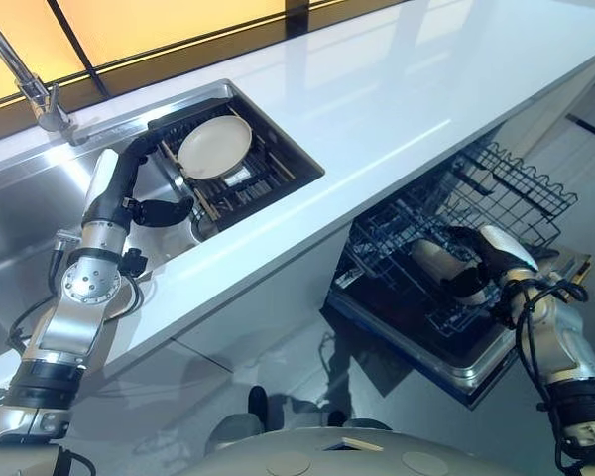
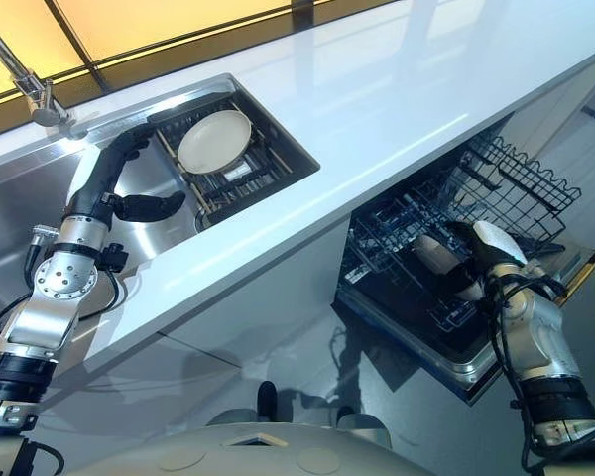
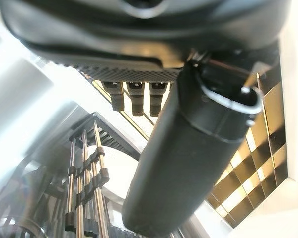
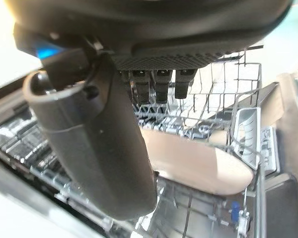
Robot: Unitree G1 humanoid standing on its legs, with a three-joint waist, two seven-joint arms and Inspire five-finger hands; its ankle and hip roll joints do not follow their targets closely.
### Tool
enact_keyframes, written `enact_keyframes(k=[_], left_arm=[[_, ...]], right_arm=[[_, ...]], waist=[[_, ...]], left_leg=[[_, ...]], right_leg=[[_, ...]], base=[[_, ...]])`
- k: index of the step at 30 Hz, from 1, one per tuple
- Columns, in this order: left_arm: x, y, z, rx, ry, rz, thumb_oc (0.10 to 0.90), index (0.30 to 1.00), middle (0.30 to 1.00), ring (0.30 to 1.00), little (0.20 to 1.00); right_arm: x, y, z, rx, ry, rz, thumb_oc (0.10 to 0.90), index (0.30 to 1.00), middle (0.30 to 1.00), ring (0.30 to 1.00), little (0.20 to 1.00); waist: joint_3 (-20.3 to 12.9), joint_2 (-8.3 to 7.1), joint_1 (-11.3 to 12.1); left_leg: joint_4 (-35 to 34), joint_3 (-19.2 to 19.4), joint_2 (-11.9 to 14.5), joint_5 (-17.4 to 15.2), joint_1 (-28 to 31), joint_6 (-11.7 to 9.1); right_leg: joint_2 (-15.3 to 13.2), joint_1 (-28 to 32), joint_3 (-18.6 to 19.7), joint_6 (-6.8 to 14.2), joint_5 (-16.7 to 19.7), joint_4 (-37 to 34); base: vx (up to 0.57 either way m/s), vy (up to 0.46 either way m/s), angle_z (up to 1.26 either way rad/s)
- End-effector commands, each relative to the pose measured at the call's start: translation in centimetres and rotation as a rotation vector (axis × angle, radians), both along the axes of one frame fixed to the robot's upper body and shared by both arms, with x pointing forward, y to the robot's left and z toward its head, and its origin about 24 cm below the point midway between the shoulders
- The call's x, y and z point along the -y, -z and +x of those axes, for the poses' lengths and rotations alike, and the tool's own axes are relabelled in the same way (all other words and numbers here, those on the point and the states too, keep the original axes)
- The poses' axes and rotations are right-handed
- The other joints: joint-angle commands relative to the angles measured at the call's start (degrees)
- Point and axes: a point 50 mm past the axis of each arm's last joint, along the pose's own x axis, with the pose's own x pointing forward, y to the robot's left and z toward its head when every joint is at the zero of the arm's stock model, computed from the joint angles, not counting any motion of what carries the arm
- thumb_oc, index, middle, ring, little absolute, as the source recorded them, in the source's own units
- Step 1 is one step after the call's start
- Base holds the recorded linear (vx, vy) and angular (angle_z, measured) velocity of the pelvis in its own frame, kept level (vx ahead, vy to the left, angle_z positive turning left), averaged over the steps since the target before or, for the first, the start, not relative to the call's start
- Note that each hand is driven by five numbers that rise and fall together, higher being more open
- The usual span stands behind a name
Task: Pick up plates and place into dishwasher.
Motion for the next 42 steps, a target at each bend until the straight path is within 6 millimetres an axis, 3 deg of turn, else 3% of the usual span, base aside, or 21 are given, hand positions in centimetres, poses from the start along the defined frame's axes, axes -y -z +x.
enact_keyframes(k=[1, 5, 10, 14, 19, 28, 34, 42], left_arm=[[-1.1, -4.7, -0.1, 0.220, -0.030, 0.080, 0.800, 0.900, 0.900, 0.900, 0.900], [-1.8, -4.7, -0.2, 0.215, -0.053, 0.100, 0.800, 0.900, 0.900, 0.900, 0.900], [-2.6, -4.7, -0.7, 0.221, -0.086, 0.117, 0.800, 0.900, 0.900, 0.900, 0.900], [-2.9, -5.8, -0.6, 0.238, -0.099, 0.157, 0.800, 0.900, 0.900, 0.900, 0.900], [-2.7, -8.4, 0.9, 0.281, -0.112, 0.230, 0.800, 0.900, 0.900, 0.900, 0.900], [-2.6, -11.4, 3.5, 0.242, -0.185, 0.309, 0.800, 0.900, 0.900, 0.900, 0.900], [-2.0, -11.5, 5.4, 0.186, -0.192, 0.338, 0.800, 0.900, 0.900, 0.900, 0.900], [1.2, -10.6, 7.6, 0.084, -0.123, 0.371, 0.800, 0.900, 0.900, 0.900, 0.900]], right_arm=[[-0.3, -7.2, 1.1, 0.280, -0.106, 0.064, 0.800, 0.900, 0.900, 0.900, 0.900], [-1.3, -9.7, 0.5, 0.512, -0.159, 0.260, 0.800, 0.900, 0.900, 0.900, 0.900], [-1.5, -12.6, -1.1, 0.834, -0.165, 0.313, 0.800, 0.900, 0.900, 0.900, 0.900], [-2.4, -14.4, -2.1, 0.999, -0.236, 0.335, 0.800, 0.900, 0.900, 0.900, 0.900], [-4.6, -15.4, -1.1, 1.012, -0.355, 0.363, 0.800, 0.900, 0.900, 0.900, 0.900], [-8.9, -17.3, 0.5, 1.075, -0.518, 0.354, 0.800, 0.900, 0.900, 0.900, 0.900], [-11.0, -16.2, 1.7, 0.979, -0.588, 0.461, 0.800, 0.900, 0.900, 0.900, 0.900], [-14.2, -15.0, 2.7, 0.934, -0.635, 0.518, 0.800, 0.900, 0.900, 0.900, 0.900]], waist=[[-4.30, 0.08, -0.42], [-4.36, 0.32, -0.98], [-4.57, 1.02, -1.66], [-4.89, 1.57, -1.95], [-5.33, 1.93, -1.65], [-5.62, 2.85, -1.40], [-5.57, 3.43, -2.20], [-5.07, 3.98, -2.89]], left_leg=[[0.19, 1.08, -3.43, -6.79, 3.31, 2.04], [0.19, 1.37, -3.31, -6.93, 3.33, 1.94], [0.19, 1.97, -3.13, -7.02, 3.25, 2.00], [0.19, 2.30, -3.11, -6.97, 3.24, 2.10], [0.19, 2.25, -3.33, -6.90, 3.23, 2.06], [0.19, 1.82, -3.62, -6.82, 3.32, 2.08], [0.19, 2.28, -3.86, -6.81, 3.24, 2.18], [0.26, 2.78, -4.22, -7.03, 3.39, 2.65]], right_leg=[[1.71, -6.59, 0.62, 2.62, 4.42, 3.99], [1.81, -6.68, 0.66, 2.57, 4.07, 4.28], [1.83, -7.12, 1.00, 2.72, 3.68, 4.80], [1.83, -7.42, 1.42, 2.79, 3.43, 5.26], [1.65, -7.34, 1.29, 2.79, 3.41, 5.21], [1.57, -7.32, 1.23, 2.70, 3.30, 5.34], [1.52, -7.63, 1.86, 2.81, 3.56, 5.14], [1.59, -8.04, 2.88, 2.67, 3.35, 5.65]], base=[[-0.01, -0.007, -0.07], [0.00, -0.002, -0.08], [0.00, 0.000, -0.01], [0.00, 0.000, 0.00], [0.00, 0.000, 0.00], [0.02, 0.006, 0.00], [0.06, 0.020, 0.00], [0.06, 0.016, -0.03]])
